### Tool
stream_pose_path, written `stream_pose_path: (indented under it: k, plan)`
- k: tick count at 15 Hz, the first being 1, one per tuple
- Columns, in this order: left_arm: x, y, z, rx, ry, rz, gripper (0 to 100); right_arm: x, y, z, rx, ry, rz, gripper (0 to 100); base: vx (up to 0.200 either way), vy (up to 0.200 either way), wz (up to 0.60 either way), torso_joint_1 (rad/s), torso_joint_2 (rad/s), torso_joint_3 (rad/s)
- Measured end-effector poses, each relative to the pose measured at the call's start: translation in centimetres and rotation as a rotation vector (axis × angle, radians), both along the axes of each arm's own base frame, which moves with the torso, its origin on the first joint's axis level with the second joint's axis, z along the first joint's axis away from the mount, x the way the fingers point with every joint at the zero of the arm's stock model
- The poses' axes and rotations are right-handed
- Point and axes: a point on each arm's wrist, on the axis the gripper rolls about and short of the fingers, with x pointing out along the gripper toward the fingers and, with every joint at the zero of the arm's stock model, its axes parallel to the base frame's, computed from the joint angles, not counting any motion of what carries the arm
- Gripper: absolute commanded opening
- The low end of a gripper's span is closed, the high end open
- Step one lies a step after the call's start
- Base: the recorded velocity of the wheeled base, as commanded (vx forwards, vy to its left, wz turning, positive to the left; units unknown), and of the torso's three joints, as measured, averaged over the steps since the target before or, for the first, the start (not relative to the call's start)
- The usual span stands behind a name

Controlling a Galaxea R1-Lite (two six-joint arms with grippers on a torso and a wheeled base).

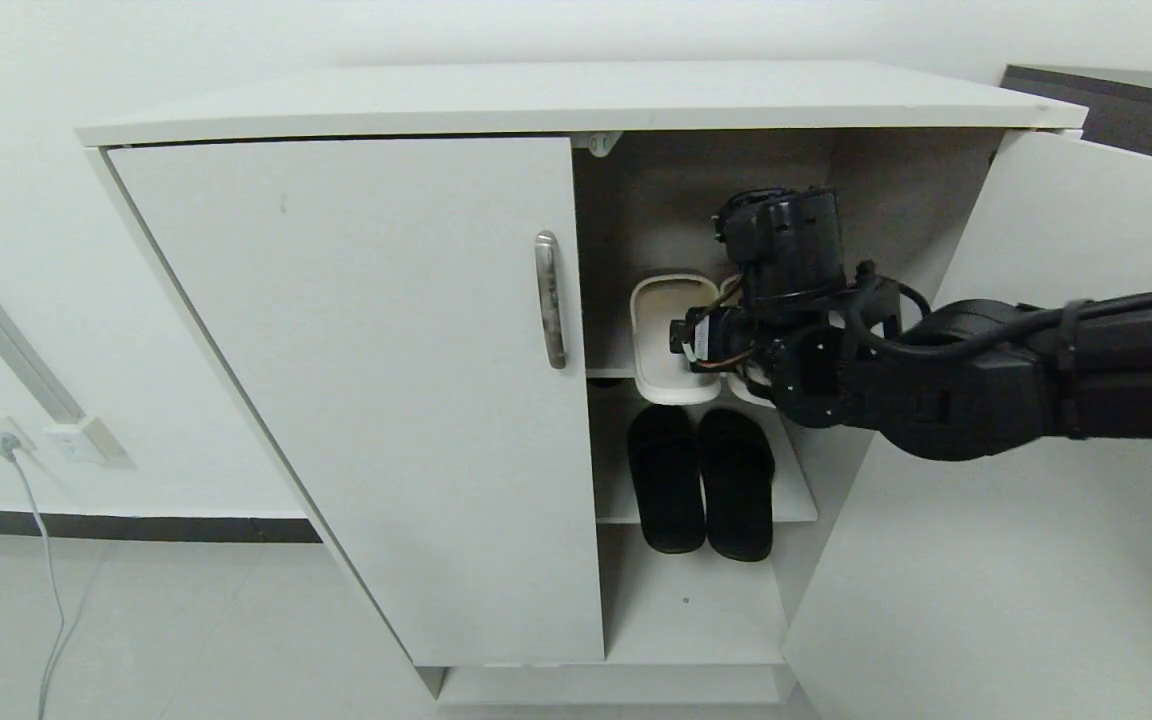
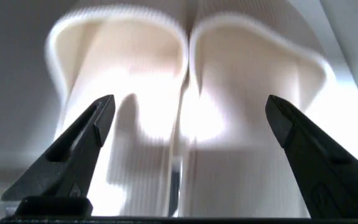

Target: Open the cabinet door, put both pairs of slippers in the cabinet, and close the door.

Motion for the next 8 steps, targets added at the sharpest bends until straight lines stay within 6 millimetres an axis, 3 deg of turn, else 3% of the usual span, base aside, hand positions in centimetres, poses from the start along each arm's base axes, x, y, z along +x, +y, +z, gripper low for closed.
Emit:
stream_pose_path:
  k: [5, 6, 8]
  plan:
    - [0.0, 0.0, 0.0, 0.005, 0.000, -0.001, 0, -6.2, -1.2, -0.5, 0.034, -0.024, 0.112, 100, 0.000, 0.000, 0.00, 0.000, 0.00, 0.000]
    - [0.0, 0.0, 0.0, 0.005, 0.000, -0.001, 0, -7.0, -1.4, -0.7, 0.050, -0.040, 0.127, 0, 0.000, 0.000, 0.00, 0.000, 0.00, 0.000]
    - [0.0, 0.0, 0.0, 0.005, 0.000, -0.002, 0, -8.1, -1.8, -1.2, 0.075, -0.066, 0.147, 0, 0.000, 0.000, 0.00, 0.000, 0.00, 0.000]
